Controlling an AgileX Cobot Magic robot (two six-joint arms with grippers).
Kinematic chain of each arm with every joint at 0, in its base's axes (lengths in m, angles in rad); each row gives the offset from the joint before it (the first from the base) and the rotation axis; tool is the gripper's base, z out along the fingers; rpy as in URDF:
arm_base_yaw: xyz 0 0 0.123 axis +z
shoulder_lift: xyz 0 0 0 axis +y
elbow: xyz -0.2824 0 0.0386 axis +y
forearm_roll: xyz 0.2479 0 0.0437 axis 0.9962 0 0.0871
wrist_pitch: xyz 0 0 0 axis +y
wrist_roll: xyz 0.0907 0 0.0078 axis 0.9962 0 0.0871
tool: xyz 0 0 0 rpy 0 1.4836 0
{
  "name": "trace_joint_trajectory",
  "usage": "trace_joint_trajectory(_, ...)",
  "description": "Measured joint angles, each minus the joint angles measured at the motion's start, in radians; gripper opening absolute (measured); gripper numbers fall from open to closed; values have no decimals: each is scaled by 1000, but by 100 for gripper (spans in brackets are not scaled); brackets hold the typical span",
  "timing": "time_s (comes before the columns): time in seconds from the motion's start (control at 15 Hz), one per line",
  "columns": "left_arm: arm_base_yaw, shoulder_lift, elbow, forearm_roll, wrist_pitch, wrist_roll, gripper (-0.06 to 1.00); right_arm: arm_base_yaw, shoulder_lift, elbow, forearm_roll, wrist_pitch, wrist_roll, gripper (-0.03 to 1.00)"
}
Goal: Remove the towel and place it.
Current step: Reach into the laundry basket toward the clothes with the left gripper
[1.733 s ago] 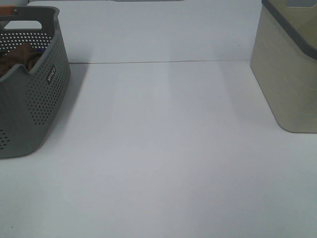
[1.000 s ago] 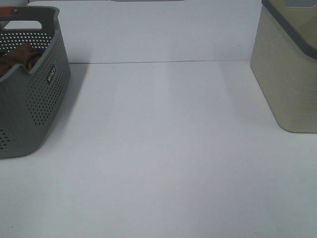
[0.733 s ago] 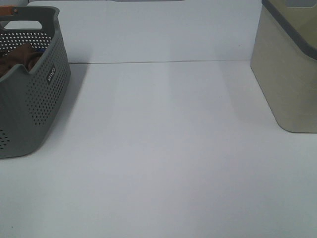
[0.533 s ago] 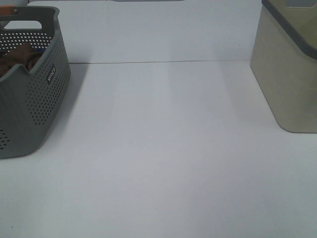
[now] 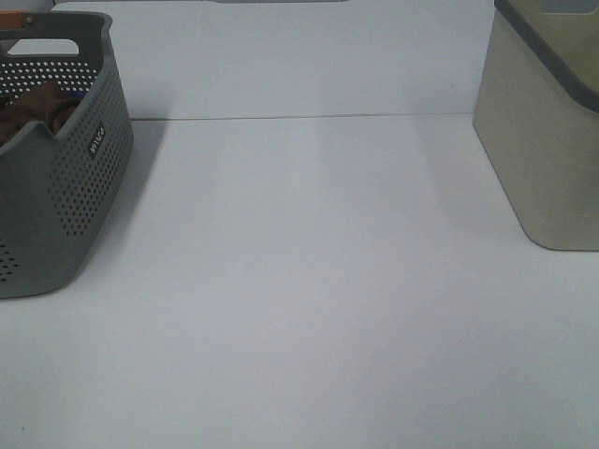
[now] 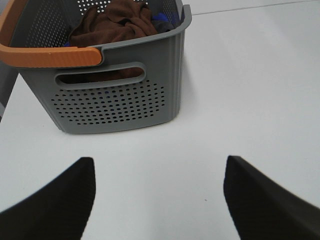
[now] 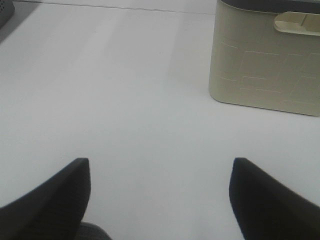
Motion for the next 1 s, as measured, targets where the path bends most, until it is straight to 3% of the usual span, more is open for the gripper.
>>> trace_joint_trajectory(1.0, 0, 0, 0, 0, 0, 0, 69, 0, 0, 0, 0, 0, 0, 73)
